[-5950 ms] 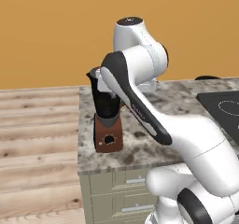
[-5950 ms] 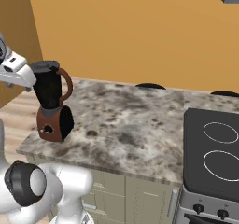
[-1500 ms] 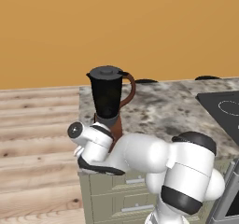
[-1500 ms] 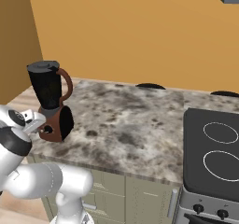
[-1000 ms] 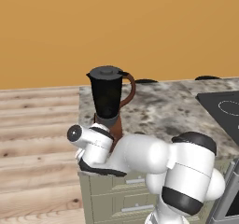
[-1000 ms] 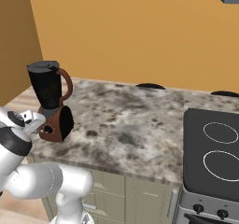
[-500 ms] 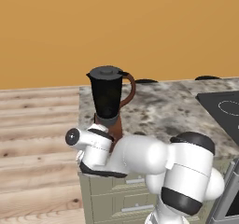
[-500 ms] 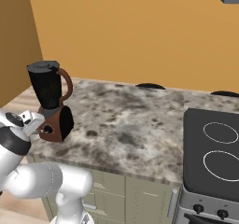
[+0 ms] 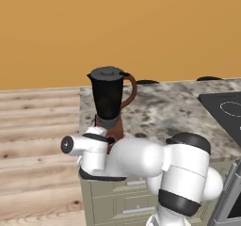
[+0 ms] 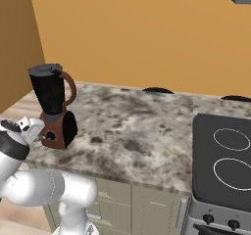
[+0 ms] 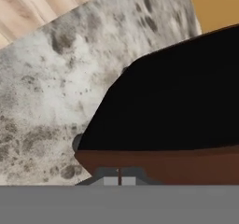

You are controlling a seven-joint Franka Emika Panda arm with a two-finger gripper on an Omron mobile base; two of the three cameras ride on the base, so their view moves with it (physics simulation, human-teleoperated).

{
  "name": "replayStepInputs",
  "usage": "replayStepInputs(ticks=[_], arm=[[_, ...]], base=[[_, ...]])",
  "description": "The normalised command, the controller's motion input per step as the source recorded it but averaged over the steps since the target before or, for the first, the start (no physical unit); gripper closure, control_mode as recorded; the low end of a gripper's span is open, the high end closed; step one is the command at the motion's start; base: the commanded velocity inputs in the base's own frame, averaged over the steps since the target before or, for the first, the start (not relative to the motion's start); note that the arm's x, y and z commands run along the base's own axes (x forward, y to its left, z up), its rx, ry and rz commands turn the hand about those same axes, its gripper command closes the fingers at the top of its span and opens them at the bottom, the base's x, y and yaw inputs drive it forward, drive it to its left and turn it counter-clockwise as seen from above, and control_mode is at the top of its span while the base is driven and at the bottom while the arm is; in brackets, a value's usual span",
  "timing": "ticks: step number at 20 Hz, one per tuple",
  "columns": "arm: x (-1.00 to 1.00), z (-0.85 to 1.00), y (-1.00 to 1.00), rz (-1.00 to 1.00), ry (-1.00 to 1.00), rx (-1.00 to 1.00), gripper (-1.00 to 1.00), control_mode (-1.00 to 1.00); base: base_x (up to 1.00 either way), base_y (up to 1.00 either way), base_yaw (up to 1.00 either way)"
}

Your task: Grab the lemons from the fridge, place them in the blender, close the lid, and turn on the blender to create a marinade.

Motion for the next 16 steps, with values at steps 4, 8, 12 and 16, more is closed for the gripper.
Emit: replayStepInputs(ticks=[4, 8, 12, 16], arm=[[0.06, 0.00, 0.00, 0.00, 0.00, -0.18, 1.00, -1.00], [0.08, 0.00, 0.00, 0.00, 0.00, -0.01, 1.00, -1.00], [0.31, 0.00, -0.02, 0.00, 0.00, 0.00, 1.00, -1.00], [0.38, 0.00, -0.03, 0.00, 0.00, 0.00, 1.00, -1.00]], base=[[0.00, 0.00, 0.00], [0.00, 0.00, 0.00], [0.00, 0.00, 0.00], [0.00, 0.00, 0.00]])
